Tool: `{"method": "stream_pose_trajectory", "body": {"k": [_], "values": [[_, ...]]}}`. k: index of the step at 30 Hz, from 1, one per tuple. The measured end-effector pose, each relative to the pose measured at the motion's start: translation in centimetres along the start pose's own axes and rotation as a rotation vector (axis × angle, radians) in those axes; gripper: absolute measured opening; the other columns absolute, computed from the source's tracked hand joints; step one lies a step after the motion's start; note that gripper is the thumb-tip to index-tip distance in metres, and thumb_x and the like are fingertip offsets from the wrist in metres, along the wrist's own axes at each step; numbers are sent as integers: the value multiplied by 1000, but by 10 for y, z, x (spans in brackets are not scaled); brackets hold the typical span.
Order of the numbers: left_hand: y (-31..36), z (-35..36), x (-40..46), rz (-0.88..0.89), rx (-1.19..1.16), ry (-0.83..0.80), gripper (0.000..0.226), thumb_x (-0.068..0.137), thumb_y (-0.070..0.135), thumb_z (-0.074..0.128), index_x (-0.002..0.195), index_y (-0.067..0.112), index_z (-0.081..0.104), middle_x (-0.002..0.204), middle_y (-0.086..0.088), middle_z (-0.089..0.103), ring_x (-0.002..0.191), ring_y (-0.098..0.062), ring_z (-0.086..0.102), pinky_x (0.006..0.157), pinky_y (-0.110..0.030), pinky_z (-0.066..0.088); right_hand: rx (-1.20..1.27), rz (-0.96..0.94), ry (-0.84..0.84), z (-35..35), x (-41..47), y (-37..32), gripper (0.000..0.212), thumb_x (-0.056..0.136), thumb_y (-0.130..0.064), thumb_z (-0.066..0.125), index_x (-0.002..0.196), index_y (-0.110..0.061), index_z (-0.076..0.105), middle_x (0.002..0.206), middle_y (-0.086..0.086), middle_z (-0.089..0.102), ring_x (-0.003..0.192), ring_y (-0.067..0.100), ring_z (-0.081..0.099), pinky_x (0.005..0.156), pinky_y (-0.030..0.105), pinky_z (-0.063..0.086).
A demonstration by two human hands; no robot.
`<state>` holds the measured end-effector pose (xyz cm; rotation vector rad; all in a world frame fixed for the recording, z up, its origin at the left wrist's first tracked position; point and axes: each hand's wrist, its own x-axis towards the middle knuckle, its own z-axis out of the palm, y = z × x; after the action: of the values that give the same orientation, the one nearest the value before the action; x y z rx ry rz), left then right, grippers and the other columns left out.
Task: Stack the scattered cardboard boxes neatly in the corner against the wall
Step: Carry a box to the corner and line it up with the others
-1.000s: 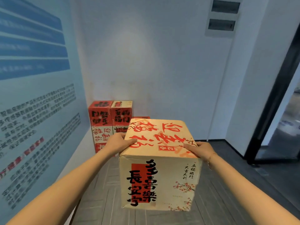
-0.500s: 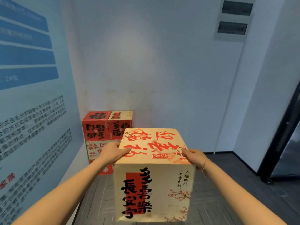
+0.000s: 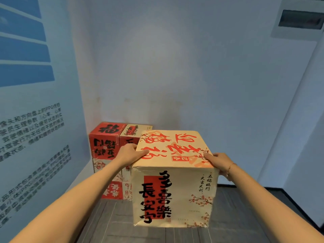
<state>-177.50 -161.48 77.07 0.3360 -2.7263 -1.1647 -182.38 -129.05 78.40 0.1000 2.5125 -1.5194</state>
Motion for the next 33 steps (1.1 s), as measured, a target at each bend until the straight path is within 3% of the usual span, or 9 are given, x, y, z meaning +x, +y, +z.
{"method": "stream_pose_trajectory", "body": {"k": [5, 13, 20, 24, 29, 33], "values": [[-5, 18, 75, -39, -31, 12, 48, 80, 56, 65, 107, 17, 70, 96, 4, 71, 83, -10, 64, 61, -21, 44, 10, 2, -26, 2, 88, -14, 35, 90, -39, 55, 87, -4, 61, 83, 10, 68, 75, 25, 64, 81, 44, 54], [-25, 44, 200, -93, -60, -49, 45, 82, 52, 66, 107, 14, 66, 96, 5, 68, 84, -8, 63, 62, -19, 45, -34, 57, -64, 24, 221, -23, 47, 91, -43, 52, 104, 2, 61, 99, 18, 70, 92, 32, 68, 87, 48, 52], [-32, 55, 335, -31, -61, -119, 48, 83, 52, 64, 110, 13, 67, 90, 7, 69, 80, -7, 64, 58, -18, 44, -23, 87, -3, 39, 325, -47, 45, 93, -42, 48, 101, 0, 60, 98, 18, 69, 93, 31, 68, 83, 43, 54], [-27, 62, 400, 0, -38, -182, 46, 85, 50, 63, 113, 14, 66, 86, 13, 68, 79, -3, 64, 57, -16, 44, -11, 90, 56, 39, 376, -66, 37, 94, -40, 47, 90, -5, 60, 92, 12, 69, 85, 26, 67, 81, 41, 55], [-25, 75, 460, 8, -57, -189, 45, 85, 46, 64, 118, 15, 62, 96, 9, 68, 85, -4, 64, 65, -18, 48, 18, 96, 105, 39, 430, -69, 34, 94, -37, 48, 83, -7, 61, 93, 15, 70, 89, 28, 67, 84, 42, 54], [-27, 88, 505, -8, -58, -208, 49, 83, 47, 67, 118, 14, 63, 103, 5, 71, 89, -9, 66, 78, -28, 55, 38, 100, 108, 39, 468, -69, 31, 94, -36, 49, 86, -8, 62, 92, 13, 71, 89, 27, 67, 85, 42, 55]]}}
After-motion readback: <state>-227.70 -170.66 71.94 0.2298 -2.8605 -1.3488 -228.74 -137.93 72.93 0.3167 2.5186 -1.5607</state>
